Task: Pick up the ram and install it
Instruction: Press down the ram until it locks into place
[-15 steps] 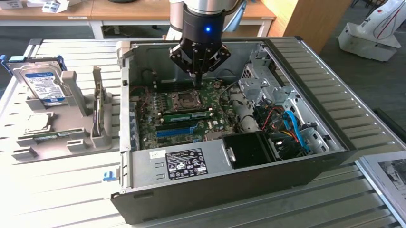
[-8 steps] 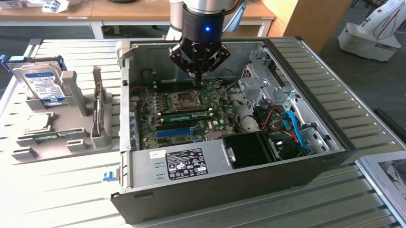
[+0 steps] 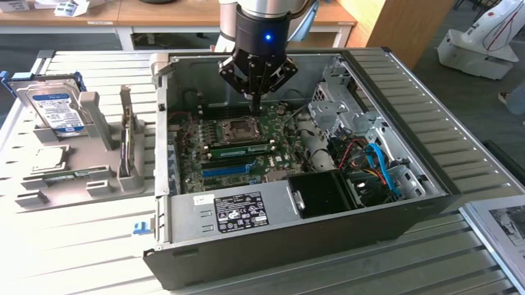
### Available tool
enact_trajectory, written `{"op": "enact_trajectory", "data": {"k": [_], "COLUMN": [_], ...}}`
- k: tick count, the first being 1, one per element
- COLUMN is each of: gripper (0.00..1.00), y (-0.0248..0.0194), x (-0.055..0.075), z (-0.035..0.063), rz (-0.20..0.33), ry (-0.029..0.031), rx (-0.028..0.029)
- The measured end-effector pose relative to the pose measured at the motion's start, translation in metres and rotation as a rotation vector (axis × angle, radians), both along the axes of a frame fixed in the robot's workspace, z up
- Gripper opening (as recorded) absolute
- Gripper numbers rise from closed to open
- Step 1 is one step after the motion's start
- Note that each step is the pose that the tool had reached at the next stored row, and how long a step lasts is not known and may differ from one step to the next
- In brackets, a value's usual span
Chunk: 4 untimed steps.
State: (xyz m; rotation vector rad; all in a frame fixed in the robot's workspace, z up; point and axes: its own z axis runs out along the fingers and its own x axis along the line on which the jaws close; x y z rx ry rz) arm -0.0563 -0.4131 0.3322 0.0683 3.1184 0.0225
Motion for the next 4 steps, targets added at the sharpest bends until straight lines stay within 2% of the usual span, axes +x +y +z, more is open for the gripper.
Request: {"op": "enact_trajectory", "data": {"k": [4], "gripper": [0.1], "y": [0.0], "x": [0.0], "z": [0.0], "rz": [0.0], "ry": [0.0], "rx": [0.0]}}
